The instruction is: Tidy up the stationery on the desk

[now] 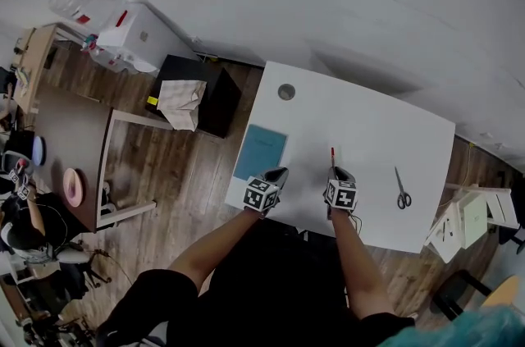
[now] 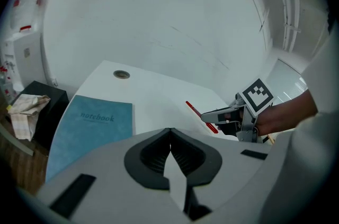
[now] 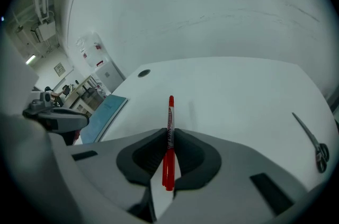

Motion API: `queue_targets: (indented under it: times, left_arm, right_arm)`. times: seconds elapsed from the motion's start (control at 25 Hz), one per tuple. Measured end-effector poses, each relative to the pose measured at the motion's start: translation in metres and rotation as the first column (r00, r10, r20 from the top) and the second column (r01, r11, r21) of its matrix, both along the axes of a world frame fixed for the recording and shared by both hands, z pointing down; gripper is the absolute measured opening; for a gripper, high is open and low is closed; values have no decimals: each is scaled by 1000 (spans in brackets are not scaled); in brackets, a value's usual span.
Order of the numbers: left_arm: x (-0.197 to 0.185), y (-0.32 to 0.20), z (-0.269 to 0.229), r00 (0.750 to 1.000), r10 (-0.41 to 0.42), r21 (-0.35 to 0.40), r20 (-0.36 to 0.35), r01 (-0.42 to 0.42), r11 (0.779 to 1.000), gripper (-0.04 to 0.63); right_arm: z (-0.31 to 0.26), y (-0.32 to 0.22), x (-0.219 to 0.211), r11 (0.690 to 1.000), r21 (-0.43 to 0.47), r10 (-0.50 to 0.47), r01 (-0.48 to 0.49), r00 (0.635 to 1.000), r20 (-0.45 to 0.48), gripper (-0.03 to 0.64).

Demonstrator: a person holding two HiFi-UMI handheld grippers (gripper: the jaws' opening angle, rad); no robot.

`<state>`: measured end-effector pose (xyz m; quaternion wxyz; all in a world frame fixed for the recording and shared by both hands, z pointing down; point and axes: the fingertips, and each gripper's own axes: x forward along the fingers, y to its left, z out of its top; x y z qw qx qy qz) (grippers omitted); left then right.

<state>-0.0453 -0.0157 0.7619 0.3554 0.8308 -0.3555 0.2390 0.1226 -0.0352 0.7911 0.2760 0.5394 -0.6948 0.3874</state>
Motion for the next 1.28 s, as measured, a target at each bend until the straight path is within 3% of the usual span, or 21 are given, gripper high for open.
queue_targets:
  times: [0.24,0.72,1.28]
  left_arm:
    - [-35,-1,3,999,-22,-5,-30,22,1000,14]
    - [-68,12,17,999,-7,-18,-49,6,1000,14]
    - [-97,24,30,998,-18,-57,-61,15,998,14]
  right_arm:
    - [-5,1,-42,998,-10,59,-59,998,22,60]
    - [7,12,-118,986,-62,160,-153,980,122,61]
    - [30,15,-165,953,-135,295,-271,931,213,60]
